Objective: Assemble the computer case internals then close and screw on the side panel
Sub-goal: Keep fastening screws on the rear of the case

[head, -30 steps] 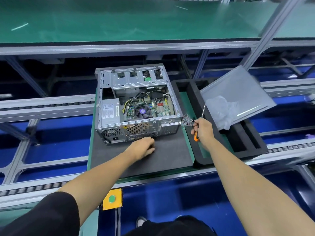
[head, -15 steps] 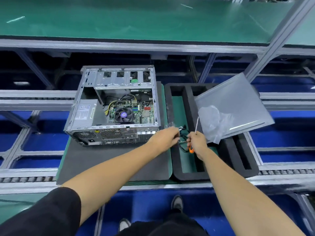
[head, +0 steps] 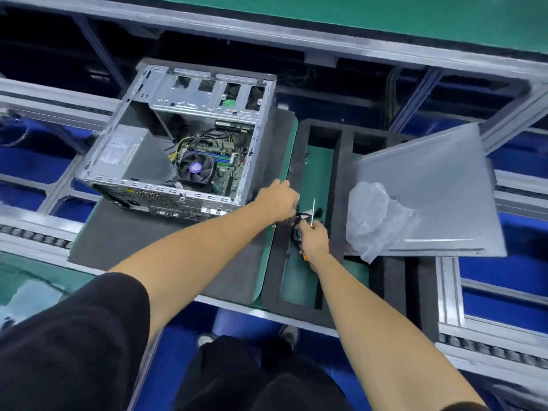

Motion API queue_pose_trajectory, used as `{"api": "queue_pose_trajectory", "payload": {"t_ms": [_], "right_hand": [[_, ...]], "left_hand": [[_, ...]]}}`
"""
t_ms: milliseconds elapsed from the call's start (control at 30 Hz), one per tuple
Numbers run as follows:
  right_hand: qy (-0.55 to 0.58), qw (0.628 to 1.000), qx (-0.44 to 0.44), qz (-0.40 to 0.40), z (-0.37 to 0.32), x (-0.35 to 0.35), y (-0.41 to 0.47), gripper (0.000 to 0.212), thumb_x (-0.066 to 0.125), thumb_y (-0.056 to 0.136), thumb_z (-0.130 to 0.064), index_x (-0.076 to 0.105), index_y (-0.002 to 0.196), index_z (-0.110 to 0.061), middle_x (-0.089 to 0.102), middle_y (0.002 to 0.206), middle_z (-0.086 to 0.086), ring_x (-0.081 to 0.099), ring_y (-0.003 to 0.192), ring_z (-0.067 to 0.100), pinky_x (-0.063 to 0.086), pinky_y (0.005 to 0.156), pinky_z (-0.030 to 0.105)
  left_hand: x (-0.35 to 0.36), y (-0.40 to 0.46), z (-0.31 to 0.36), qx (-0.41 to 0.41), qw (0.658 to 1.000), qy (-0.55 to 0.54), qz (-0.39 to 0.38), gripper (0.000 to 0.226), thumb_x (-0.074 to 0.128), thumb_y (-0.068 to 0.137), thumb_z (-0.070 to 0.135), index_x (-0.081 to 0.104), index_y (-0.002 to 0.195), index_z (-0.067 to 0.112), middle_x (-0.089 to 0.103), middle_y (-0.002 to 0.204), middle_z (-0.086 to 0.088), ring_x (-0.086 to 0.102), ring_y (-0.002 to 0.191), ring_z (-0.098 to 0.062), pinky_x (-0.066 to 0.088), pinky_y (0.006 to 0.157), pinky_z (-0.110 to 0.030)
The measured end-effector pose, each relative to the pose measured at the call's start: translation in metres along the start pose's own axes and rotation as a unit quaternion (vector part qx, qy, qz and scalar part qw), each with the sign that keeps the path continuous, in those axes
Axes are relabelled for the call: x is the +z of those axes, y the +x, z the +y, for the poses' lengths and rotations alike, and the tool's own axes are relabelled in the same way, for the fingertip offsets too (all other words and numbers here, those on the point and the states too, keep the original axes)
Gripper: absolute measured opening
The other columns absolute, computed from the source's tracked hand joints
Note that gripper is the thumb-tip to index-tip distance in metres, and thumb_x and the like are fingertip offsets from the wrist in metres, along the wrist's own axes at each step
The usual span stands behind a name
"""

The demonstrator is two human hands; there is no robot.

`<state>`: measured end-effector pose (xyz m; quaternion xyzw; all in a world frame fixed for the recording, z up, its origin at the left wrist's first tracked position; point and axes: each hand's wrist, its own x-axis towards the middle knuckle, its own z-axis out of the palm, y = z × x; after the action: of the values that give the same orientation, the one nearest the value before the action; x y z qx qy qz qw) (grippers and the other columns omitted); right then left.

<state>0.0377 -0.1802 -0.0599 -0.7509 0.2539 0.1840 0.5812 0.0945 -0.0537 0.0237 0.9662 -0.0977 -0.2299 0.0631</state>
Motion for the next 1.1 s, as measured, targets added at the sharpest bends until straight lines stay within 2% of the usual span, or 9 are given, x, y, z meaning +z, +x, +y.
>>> {"api": "queue_pose_trajectory", "payload": {"t_ms": [167, 267, 367, 500, 633, 800, 933, 1000, 1100], "right_hand": [[-0.021, 1.0, -0.012, -0.006, -0.003, 0.01, 0.013, 0.022, 0.057, 0.094, -0.024, 0.057, 0.083, -0.005, 0.05, 0.066, 0.005, 0.044, 0.062, 0.024, 0.038, 0.063, 0.035], [-0.049, 0.999, -0.018, -0.011, -0.003, 0.015, 0.018, 0.02, 0.059, 0.093, -0.023, 0.056, 0.079, -0.008, 0.052, 0.066, 0.005, 0.044, 0.058, 0.023, 0.034, 0.056, 0.032], [-0.054, 0.998, -0.025, -0.017, -0.001, 0.016, 0.022, 0.017, 0.056, 0.092, -0.017, 0.056, 0.081, -0.003, 0.049, 0.064, 0.006, 0.042, 0.057, 0.025, 0.032, 0.054, 0.032], [-0.04, 0.999, -0.028, -0.024, -0.001, 0.017, 0.024, 0.017, 0.054, 0.092, -0.013, 0.046, 0.078, -0.008, 0.045, 0.068, 0.013, 0.04, 0.064, 0.025, 0.033, 0.06, 0.036], [-0.049, 0.998, -0.027, -0.033, 0.0, 0.018, 0.028, 0.011, 0.049, 0.093, -0.013, 0.05, 0.083, -0.008, 0.048, 0.073, 0.015, 0.039, 0.067, 0.026, 0.034, 0.06, 0.038], [-0.035, 0.998, -0.02, -0.041, 0.003, 0.018, 0.032, 0.012, 0.05, 0.094, -0.012, 0.05, 0.082, -0.008, 0.05, 0.072, 0.012, 0.039, 0.068, 0.025, 0.036, 0.062, 0.039], [-0.028, 0.999, -0.013, -0.045, 0.003, 0.019, 0.033, 0.015, 0.05, 0.094, -0.012, 0.05, 0.079, -0.009, 0.051, 0.073, 0.013, 0.04, 0.068, 0.026, 0.036, 0.063, 0.04], [-0.03, 0.999, -0.014, -0.042, 0.003, 0.02, 0.032, 0.015, 0.049, 0.093, -0.013, 0.051, 0.078, -0.009, 0.051, 0.072, 0.014, 0.041, 0.067, 0.026, 0.036, 0.063, 0.04], [-0.023, 0.999, -0.014, -0.04, 0.005, 0.021, 0.032, 0.02, 0.049, 0.094, -0.012, 0.05, 0.075, -0.011, 0.048, 0.067, 0.013, 0.041, 0.064, 0.025, 0.035, 0.062, 0.037]], "left_hand": [[-0.012, 0.005, 0.003, -0.049, 0.996, -0.053, -0.042, 0.007, 0.061, 0.092, 0.013, 0.067, 0.092, 0.017, 0.06, 0.119, -0.008, 0.066, 0.097, -0.03, 0.058, 0.085, -0.045], [-0.021, 0.011, 0.001, -0.081, 0.996, -0.01, -0.042, 0.018, 0.057, 0.09, 0.011, 0.068, 0.104, 0.013, 0.067, 0.113, -0.008, 0.067, 0.097, -0.032, 0.055, 0.077, -0.042], [-0.024, 0.012, -0.001, -0.08, 0.994, 0.058, -0.046, 0.009, 0.057, 0.092, 0.007, 0.059, 0.099, 0.012, 0.066, 0.113, -0.01, 0.061, 0.087, -0.032, 0.047, 0.07, -0.04], [-0.013, 0.014, -0.003, -0.056, 0.987, 0.139, -0.061, 0.017, 0.06, 0.094, 0.007, 0.064, 0.11, 0.013, 0.067, 0.117, -0.008, 0.065, 0.097, -0.031, 0.043, 0.071, -0.037], [-0.008, 0.016, -0.008, -0.011, 0.978, 0.194, -0.077, 0.022, 0.068, 0.087, 0.009, 0.07, 0.107, 0.018, 0.07, 0.117, -0.006, 0.059, 0.117, -0.027, 0.042, 0.095, -0.037], [-0.011, 0.013, -0.006, -0.027, 0.993, 0.086, -0.072, 0.025, 0.065, 0.085, 0.001, 0.072, 0.098, 0.021, 0.074, 0.096, -0.001, 0.066, 0.105, -0.024, 0.044, 0.1, -0.036], [-0.013, 0.009, -0.004, -0.089, 0.992, -0.067, -0.065, 0.022, 0.064, 0.091, 0.005, 0.069, 0.105, 0.02, 0.071, 0.107, -0.003, 0.067, 0.096, -0.029, 0.047, 0.076, -0.031], [-0.007, 0.007, -0.001, -0.153, 0.975, -0.153, -0.053, 0.021, 0.061, 0.089, 0.007, 0.071, 0.102, 0.02, 0.072, 0.104, -0.004, 0.068, 0.097, -0.029, 0.052, 0.08, -0.031], [0.003, 0.007, 0.003, -0.253, 0.915, -0.314, -0.02, 0.02, 0.061, 0.079, 0.017, 0.076, 0.093, 0.017, 0.076, 0.083, 0.0, 0.071, 0.09, -0.025, 0.054, 0.078, -0.028]]}}
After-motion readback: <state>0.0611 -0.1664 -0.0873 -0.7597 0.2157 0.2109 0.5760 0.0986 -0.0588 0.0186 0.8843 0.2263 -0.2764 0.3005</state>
